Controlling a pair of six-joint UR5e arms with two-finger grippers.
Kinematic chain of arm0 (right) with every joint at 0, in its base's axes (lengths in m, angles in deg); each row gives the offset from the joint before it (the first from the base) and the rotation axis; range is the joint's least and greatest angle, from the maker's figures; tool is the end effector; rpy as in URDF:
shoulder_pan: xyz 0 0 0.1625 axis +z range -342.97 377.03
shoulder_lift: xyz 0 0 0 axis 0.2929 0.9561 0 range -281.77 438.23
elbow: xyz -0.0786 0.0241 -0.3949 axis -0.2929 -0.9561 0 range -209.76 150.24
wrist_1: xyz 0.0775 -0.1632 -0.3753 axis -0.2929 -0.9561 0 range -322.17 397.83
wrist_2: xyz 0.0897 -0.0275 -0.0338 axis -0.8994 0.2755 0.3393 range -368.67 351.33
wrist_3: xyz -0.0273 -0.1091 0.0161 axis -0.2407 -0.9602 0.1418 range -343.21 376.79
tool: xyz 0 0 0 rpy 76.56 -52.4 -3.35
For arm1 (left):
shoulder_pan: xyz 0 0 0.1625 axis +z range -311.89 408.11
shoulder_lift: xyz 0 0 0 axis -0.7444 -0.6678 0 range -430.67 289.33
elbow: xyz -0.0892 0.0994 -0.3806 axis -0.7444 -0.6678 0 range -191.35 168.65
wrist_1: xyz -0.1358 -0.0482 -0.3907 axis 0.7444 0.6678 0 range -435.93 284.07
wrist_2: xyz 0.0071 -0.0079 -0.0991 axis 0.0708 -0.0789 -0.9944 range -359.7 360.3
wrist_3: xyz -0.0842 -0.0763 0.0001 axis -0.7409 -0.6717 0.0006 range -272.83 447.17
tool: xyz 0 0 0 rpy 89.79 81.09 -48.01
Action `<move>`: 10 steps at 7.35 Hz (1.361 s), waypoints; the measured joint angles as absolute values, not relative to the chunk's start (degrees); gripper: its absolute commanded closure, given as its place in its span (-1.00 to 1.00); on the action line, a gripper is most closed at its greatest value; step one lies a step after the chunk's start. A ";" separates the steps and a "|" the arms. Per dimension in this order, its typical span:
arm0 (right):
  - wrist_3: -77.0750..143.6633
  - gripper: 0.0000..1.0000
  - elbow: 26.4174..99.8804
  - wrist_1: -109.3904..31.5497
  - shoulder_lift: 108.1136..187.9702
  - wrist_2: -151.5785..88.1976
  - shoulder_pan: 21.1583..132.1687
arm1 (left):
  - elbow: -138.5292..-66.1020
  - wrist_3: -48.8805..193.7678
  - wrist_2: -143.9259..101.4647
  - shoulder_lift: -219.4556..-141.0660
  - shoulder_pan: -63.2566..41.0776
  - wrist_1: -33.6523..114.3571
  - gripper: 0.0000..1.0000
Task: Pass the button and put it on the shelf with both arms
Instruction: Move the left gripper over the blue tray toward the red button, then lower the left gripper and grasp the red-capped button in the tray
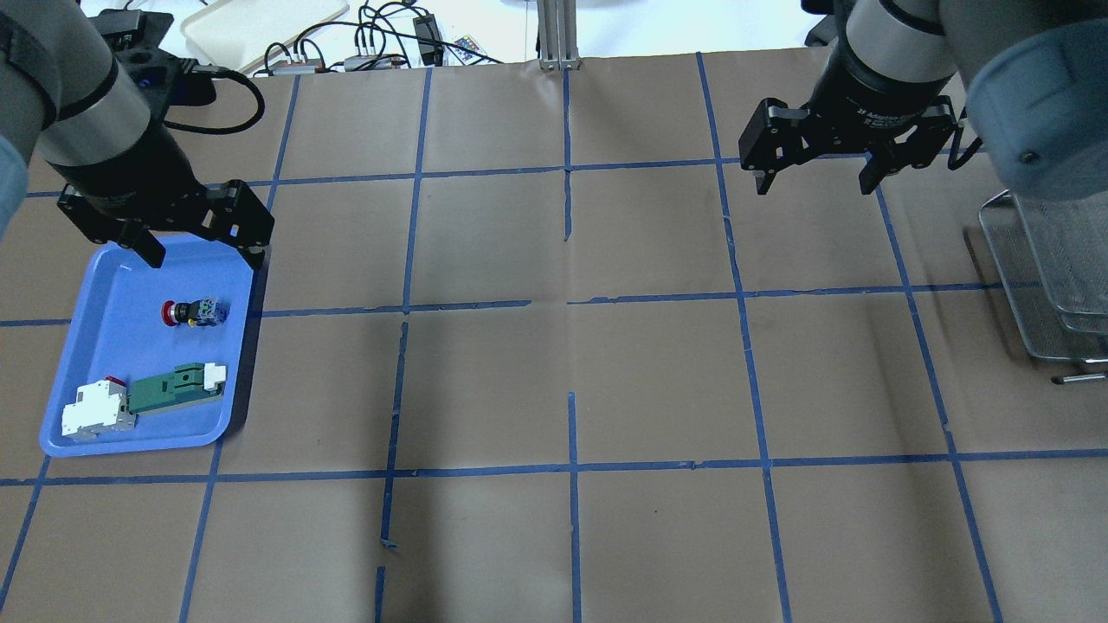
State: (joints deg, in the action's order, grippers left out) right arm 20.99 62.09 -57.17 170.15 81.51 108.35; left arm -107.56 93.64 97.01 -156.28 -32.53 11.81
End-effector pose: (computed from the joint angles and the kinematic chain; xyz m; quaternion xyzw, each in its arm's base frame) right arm 0.1442 -0.4874 0.4617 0.0252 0.9987 -0.0442 0.0006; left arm -0.0429 -0.4773 0.4401 -0.0255 0.9980 0.0043 0.0584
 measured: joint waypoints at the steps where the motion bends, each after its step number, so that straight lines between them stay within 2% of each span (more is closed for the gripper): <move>1: 20.95 -1.00 62.09 -57.13 170.16 81.51 108.35 | -107.51 90.09 97.28 -156.76 -28.55 9.77 -1.00; 4: 20.93 -1.00 62.09 -57.02 170.15 81.58 108.35 | -107.00 76.38 93.04 -159.83 -14.18 8.00 -1.00; 6: 20.92 -1.00 62.09 -56.52 170.16 81.60 108.35 | -106.77 63.49 85.37 -164.55 -6.46 5.12 -1.00; 10: 20.92 -1.00 62.09 -56.17 170.32 81.60 108.43 | -107.19 46.22 72.24 -174.30 -1.47 0.63 -1.00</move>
